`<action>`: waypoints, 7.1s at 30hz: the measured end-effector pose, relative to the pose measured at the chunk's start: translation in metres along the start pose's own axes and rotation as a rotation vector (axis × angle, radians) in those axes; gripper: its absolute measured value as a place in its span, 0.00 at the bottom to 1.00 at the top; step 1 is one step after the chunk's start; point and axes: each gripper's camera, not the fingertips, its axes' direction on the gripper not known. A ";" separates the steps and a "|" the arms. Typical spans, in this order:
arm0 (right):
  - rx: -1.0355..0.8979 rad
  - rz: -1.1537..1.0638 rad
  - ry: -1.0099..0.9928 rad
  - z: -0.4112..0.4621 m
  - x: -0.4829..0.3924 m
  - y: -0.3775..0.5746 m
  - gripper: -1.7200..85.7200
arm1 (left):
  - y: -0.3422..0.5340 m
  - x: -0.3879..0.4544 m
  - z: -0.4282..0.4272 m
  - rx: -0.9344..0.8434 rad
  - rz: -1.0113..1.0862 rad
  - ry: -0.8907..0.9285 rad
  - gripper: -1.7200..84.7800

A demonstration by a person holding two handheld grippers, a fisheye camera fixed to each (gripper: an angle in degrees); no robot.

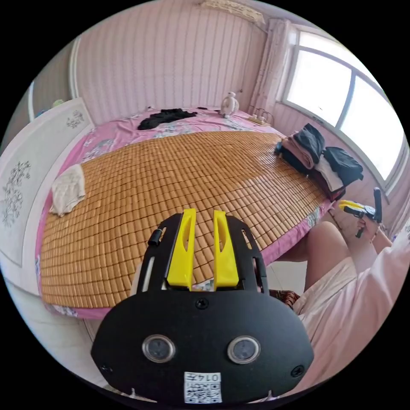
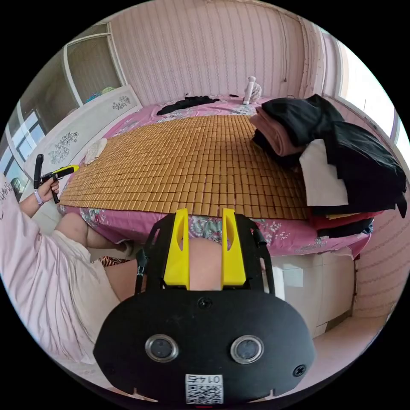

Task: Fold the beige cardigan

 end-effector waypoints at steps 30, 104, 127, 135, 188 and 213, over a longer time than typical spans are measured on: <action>-0.156 -0.858 -0.369 0.461 -0.754 -0.400 0.15 | 0.065 -0.456 0.003 0.076 -0.439 -0.349 0.13; -0.150 -0.047 -0.402 0.165 -0.151 -0.177 0.04 | -0.011 -0.028 0.005 -0.578 -0.008 -0.007 0.09; 0.468 -0.138 -0.809 -0.131 -0.056 -0.313 0.04 | -0.132 -0.067 -0.419 0.500 -0.059 0.040 0.01; 0.744 -0.313 -0.715 -0.288 -0.086 -0.336 0.03 | -0.145 -0.054 -0.569 0.767 -0.028 -0.028 0.01; -0.187 -0.119 -0.291 0.142 -0.136 -0.164 0.08 | -0.017 -0.105 -0.069 -0.216 -0.292 0.066 0.01; -0.158 -0.210 -0.205 0.217 -0.215 -0.192 0.02 | -0.116 -0.064 0.164 -0.345 -0.189 -0.050 0.05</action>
